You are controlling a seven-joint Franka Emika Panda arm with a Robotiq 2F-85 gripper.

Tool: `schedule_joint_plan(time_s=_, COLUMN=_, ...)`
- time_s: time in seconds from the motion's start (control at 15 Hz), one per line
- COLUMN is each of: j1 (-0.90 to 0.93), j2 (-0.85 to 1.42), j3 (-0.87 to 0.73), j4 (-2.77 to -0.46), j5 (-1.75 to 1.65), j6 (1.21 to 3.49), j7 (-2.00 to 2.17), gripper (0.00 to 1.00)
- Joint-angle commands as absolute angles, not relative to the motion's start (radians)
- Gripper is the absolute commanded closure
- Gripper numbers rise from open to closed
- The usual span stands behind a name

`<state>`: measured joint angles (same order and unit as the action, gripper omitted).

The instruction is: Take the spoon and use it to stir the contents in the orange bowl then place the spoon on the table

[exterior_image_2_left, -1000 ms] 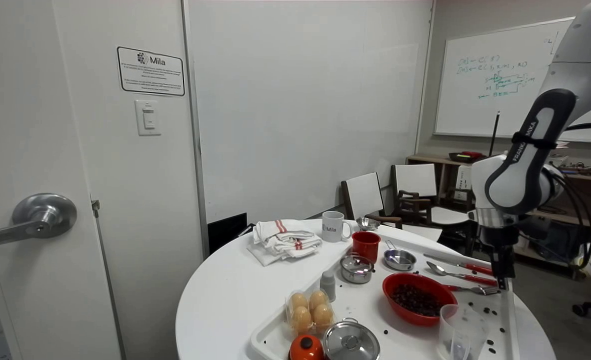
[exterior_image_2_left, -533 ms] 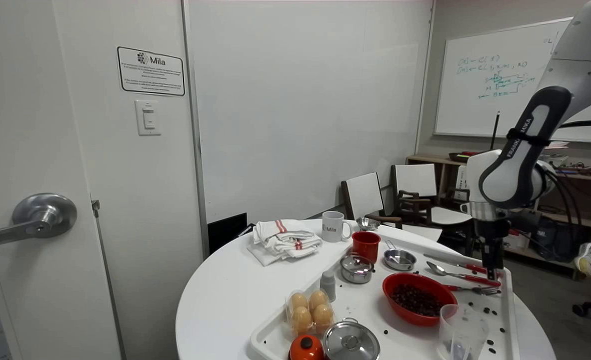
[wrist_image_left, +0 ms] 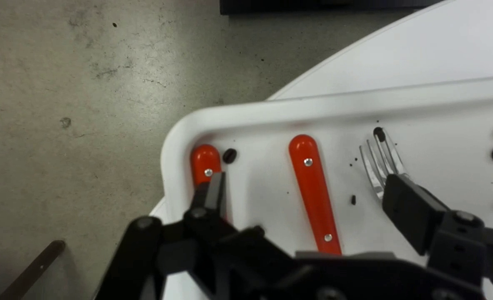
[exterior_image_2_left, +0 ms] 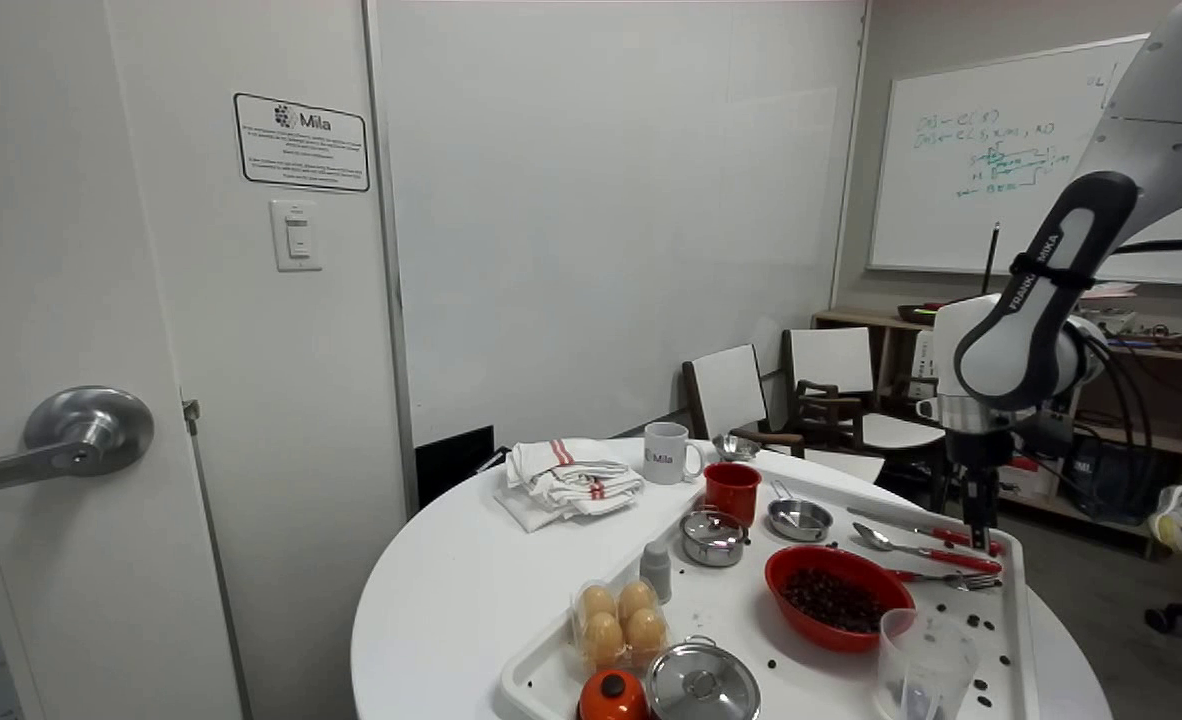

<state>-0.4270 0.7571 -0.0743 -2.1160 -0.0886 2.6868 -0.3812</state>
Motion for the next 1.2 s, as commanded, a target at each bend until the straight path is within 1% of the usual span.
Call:
schedule_joint_plan(time_s=0.0, j1=-0.472, j2=0.789, j3=-0.027, j4=-2.086, j5=-0.068, j6=2.671, j7=-0.457, gripper=0.03)
schedule_joint_plan(time_s=0.13, j1=-0.48, j2=0.808, j3=-0.009, j4=-2.068, j5=-0.065, j6=2.658, j7=-0.473, gripper=0.03)
schedule_joint_plan(time_s=0.33, j1=-0.482, j2=0.828, j3=0.003, j4=-2.048, j5=-0.067, j6=2.645, j7=-0.479, gripper=0.09)
schedule_joint_plan(time_s=0.47, j1=-0.487, j2=0.84, j3=0.006, j4=-2.039, j5=-0.065, j6=2.638, j7=-0.481, gripper=0.11)
schedule_joint_plan(time_s=0.53, j1=-0.491, j2=0.843, j3=0.005, j4=-2.039, j5=-0.062, j6=2.635, j7=-0.48, gripper=0.09)
schedule_joint_plan(time_s=0.8, j1=-0.511, j2=0.846, j3=-0.006, j4=-2.053, j5=-0.057, j6=2.635, j7=-0.475, gripper=0.08)
schedule_joint_plan(time_s=0.87, j1=-0.52, j2=0.847, j3=-0.006, j4=-2.056, j5=-0.055, j6=2.638, j7=-0.477, gripper=0.09)
schedule_joint_plan(time_s=0.93, j1=-0.525, j2=0.848, j3=-0.008, j4=-2.056, j5=-0.055, j6=2.638, j7=-0.476, gripper=0.33)
schedule_joint_plan(time_s=1.0, j1=-0.53, j2=0.848, j3=-0.007, j4=-2.055, j5=-0.056, j6=2.635, j7=-0.48, gripper=0.35)
schedule_joint_plan(time_s=1.07, j1=-0.535, j2=0.849, j3=-0.006, j4=-2.054, j5=-0.056, j6=2.633, j7=-0.48, gripper=0.41)
schedule_joint_plan(time_s=1.13, j1=-0.538, j2=0.848, j3=-0.005, j4=-2.052, j5=-0.056, j6=2.633, j7=-0.481, gripper=0.5)
